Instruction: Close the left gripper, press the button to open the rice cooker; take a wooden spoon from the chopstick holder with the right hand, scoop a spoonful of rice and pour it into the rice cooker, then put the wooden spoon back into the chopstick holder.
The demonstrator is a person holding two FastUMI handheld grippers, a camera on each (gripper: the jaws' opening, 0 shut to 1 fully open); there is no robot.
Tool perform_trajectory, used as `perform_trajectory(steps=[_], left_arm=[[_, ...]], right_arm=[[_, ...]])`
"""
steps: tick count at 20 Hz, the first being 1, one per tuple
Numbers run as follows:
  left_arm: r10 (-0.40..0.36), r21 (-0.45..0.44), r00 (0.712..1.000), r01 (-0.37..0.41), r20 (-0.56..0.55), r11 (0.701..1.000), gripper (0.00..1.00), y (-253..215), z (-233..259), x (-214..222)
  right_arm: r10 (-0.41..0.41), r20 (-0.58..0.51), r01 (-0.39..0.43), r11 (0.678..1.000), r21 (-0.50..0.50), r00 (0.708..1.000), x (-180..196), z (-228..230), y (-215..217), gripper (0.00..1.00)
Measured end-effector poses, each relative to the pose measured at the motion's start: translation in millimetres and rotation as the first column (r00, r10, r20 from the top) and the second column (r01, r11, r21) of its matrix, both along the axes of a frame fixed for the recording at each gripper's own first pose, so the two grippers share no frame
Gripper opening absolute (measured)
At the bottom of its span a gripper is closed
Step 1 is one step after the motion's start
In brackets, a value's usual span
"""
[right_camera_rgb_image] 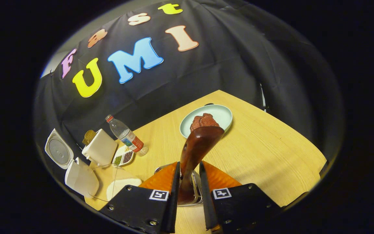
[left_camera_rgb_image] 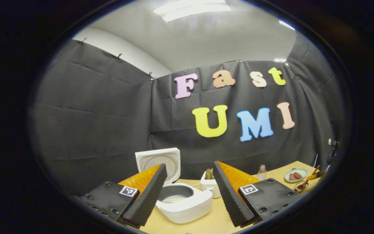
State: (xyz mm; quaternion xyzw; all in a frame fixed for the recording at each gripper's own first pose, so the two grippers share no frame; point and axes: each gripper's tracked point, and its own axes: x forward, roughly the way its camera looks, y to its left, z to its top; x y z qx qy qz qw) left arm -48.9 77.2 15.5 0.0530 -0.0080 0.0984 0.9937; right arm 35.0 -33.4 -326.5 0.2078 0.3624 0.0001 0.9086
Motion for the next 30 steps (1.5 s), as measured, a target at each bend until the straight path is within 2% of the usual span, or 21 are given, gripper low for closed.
perform_trajectory(steps=[2,3,7,11,18,22,25,26,29,30], left_arm=[[-0.001,-0.004,1.0,0.001,-0.003,1.0,0.98,0.9,-1.9,-0.1],[-0.005,-0.004,1.0,0.005,0.0,1.0,0.98,1.7,-1.5,-2.7],[-0.021,0.021,1.0,0.02,0.024,1.0,0.98,10.1,4.3,-7.3],[-0.055,-0.015,0.998,0.055,0.031,0.998,0.98,16.6,-0.4,-2.6],[-0.076,-0.066,0.997,0.077,0.022,0.995,0.98,45.2,-16.2,4.9],[-0.066,-0.09,0.998,0.066,0.007,0.994,1.0,70.8,-28.9,3.8],[-0.05,-0.097,0.999,0.049,-0.003,0.994,0.94,92.7,-35.5,1.4],[-0.045,-0.1,0.999,0.044,-0.006,0.994,0.99,99.1,-37.4,0.6],[-0.03,-0.102,0.999,0.028,-0.018,0.994,0.99,118.2,-42.3,-4.4],[-0.025,-0.1,0.999,0.023,-0.021,0.995,0.95,124.1,-43.3,-5.6]], right_arm=[[0.026,-0.003,-0.026,1.0,-0.008,1.0,1.1,-2.2,9.4,0.12],[0.029,0.002,-0.029,0.999,-0.024,1.0,0.6,-0.9,9.3,0.08],[0.024,0.053,-0.019,0.996,-0.084,0.998,3.4,31.2,11.1,0.08],[0.0,0.126,0.016,0.992,-0.125,0.992,7.3,72.3,15.1,0.08],[-0.024,0.187,0.038,0.997,-0.073,0.982,11.4,117.7,51.3,0.08],[0.01,0.2,0.001,0.999,-0.051,0.98,11.0,126.2,89.3,0.08],[0.043,0.221,-0.034,0.998,-0.044,0.974,13.5,131.5,121.6,0.08],[0.056,0.227,-0.046,0.998,-0.047,0.972,13.4,131.3,132.4,0.08],[0.103,0.224,-0.097,0.995,-0.038,0.969,13.7,127.0,169.5,0.08],[0.116,0.219,-0.111,0.993,-0.037,0.969,13.0,123.8,179.9,0.08]])
